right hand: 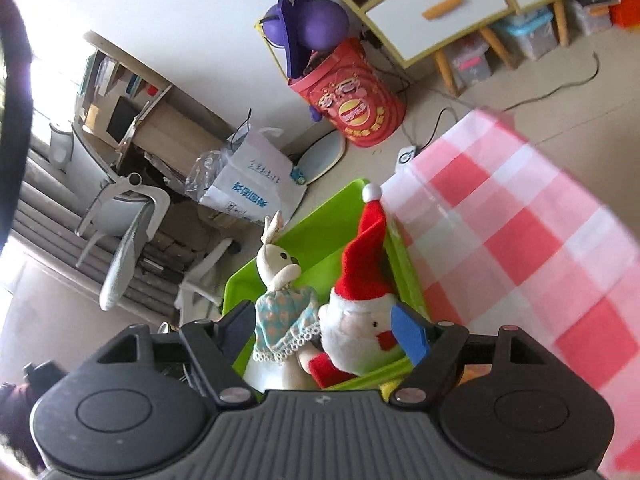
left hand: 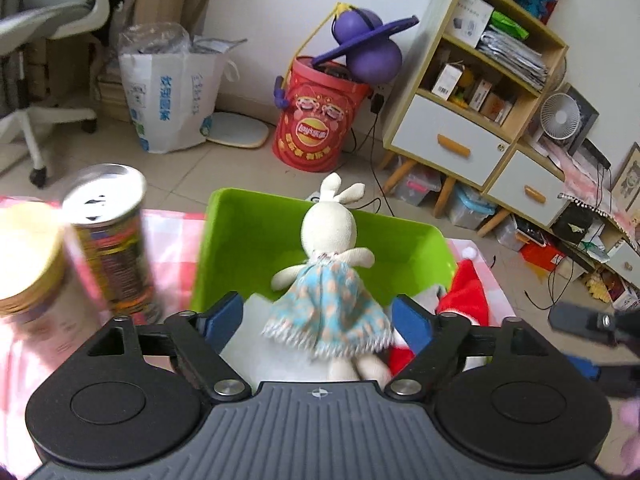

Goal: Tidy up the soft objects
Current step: 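Open the left tool releasing the bunny while the right tool releases Santa into the bin, then grasp the white cloth with the left tool while the right tool grasps the pink plush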

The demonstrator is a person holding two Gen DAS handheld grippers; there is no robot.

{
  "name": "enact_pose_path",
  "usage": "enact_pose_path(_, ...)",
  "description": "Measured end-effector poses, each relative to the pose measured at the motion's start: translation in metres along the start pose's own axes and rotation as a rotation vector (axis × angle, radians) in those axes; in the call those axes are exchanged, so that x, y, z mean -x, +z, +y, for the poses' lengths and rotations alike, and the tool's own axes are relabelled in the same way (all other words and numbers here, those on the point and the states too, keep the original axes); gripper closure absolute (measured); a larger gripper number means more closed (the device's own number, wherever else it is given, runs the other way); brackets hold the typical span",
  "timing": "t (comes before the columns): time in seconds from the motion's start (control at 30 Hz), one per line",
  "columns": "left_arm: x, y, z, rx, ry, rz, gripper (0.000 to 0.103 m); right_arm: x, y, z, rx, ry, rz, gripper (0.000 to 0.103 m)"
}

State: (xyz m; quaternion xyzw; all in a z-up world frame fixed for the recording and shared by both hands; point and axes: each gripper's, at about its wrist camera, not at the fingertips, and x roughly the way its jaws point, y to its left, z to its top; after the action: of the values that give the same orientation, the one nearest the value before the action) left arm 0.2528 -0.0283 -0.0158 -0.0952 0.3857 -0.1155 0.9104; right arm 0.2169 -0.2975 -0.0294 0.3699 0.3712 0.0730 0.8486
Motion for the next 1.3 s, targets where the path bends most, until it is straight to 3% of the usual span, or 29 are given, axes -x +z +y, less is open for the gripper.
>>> enact_pose_path(0.37,0.091,-0.042,0.015,-0.061,0.082,-0.018,0.007,0.065,-0.045,0.038,0.098,-0.025,0.003,0.036)
enact_pose_path(0.6,0.127,-0.079,0.028,-0.077,0.143,-0.013,0.005,0.080,-0.085,0.057,0.204,-0.049,0.032,0.034)
enact_pose_path(1.0,0.139,-0.134,0.059,-0.075,0.250,0.041,0.005,0.073,-0.160,0.085,0.460,-0.080,0.009,0.029)
enact_pose_path(1.17,0.130,-0.147,0.076,-0.039,0.197,0.113,0.006,0.060,-0.185,0.095,0.545,-0.104,0.047,0.028)
enact_pose_path(1.3,0.128,-0.159,0.087,-0.077,0.202,0.094,0.014,0.047,-0.200,0.099,0.600,-0.141,0.080,0.028)
